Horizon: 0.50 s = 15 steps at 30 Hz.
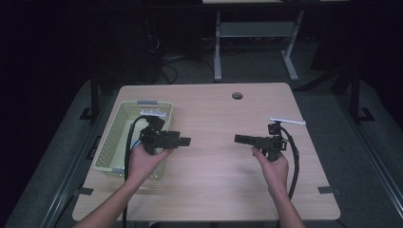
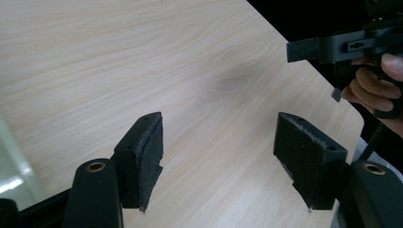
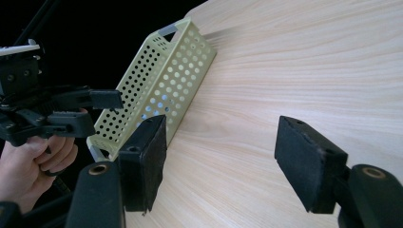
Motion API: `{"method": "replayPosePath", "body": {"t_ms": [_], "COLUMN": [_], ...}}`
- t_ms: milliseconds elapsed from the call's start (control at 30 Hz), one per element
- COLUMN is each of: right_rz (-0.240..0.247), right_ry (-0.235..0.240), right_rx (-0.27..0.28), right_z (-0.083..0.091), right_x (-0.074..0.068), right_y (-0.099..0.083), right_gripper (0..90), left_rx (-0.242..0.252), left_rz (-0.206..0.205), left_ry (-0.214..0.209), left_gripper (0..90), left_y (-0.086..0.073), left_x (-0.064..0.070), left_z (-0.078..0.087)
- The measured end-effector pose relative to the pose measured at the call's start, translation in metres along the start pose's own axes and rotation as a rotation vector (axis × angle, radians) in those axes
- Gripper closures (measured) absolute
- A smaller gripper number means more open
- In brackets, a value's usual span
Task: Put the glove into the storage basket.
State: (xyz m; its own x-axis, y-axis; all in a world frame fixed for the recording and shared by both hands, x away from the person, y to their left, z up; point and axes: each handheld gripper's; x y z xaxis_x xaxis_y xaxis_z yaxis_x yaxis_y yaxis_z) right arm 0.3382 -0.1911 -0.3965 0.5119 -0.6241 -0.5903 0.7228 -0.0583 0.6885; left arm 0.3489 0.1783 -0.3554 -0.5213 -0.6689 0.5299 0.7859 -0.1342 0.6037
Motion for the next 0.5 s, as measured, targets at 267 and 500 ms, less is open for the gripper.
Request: {"method": "replayPosePath", "body": {"t_ms": [267,500], "right_rz": [-0.011,-0.024], "right_ry": [-0.025,-0.037], "right_rx": [0.008,0.012], "right_z": [0.014,0.023], "right_x": [0.011,0.018], "right_y": [-0.004,-0.011], "right_gripper": [33.7,32.9], "left_rx": [-0.013,-0.016], "left_rz": [0.004,0.009], "left_ry": [-0.025,-0.046], "left_gripper": [32.3,32.2], "left_y": [-0.005,-0.011], "left_x": [0.005,0.010], "left_z": [-0.009,-0.017]}}
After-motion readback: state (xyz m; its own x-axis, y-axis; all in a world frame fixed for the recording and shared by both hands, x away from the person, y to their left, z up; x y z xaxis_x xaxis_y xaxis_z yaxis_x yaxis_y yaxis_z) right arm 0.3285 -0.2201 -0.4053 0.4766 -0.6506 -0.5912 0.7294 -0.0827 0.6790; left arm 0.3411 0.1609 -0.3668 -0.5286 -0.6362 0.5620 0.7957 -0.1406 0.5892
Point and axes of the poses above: each handheld gripper's, and its own axes: z roughly backward along the jaws, y roughly out of its top, x roughly to its right, and after that the axes turned 11 degrees about z, right-handed
